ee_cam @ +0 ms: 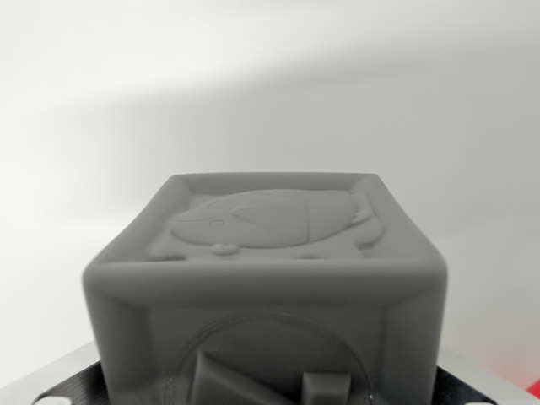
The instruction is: Destack cube
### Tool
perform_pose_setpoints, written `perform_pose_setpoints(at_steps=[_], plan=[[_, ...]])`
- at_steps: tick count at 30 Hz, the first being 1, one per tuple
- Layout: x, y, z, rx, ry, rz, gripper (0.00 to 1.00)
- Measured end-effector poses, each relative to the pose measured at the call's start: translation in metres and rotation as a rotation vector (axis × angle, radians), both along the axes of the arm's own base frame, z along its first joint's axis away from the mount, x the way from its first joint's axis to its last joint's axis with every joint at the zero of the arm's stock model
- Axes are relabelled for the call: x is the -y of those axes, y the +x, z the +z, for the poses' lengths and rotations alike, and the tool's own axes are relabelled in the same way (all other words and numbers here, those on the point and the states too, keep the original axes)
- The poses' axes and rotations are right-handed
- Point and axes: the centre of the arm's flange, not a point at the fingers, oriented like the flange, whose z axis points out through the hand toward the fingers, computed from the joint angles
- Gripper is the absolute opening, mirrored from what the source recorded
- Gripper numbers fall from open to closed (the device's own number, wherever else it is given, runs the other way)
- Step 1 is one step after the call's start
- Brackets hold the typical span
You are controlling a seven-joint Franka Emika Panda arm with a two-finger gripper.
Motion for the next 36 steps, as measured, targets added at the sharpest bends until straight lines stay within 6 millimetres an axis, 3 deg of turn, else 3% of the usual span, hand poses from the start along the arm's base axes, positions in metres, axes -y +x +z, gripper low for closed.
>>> perform_pose_setpoints(at_steps=[20, 32, 33, 36], plan=[[0.0, 0.0, -0.042, 0.001, 0.0, -0.002, 0.0], [0.0, 0.001, -0.05, 0.005, 0.0, -0.002, 0.0], [0.0, 0.001, -0.05, 0.005, 0.0, -0.002, 1.0], [0.0, 0.001, -0.05, 0.006, 0.0, -0.002, 1.0]])
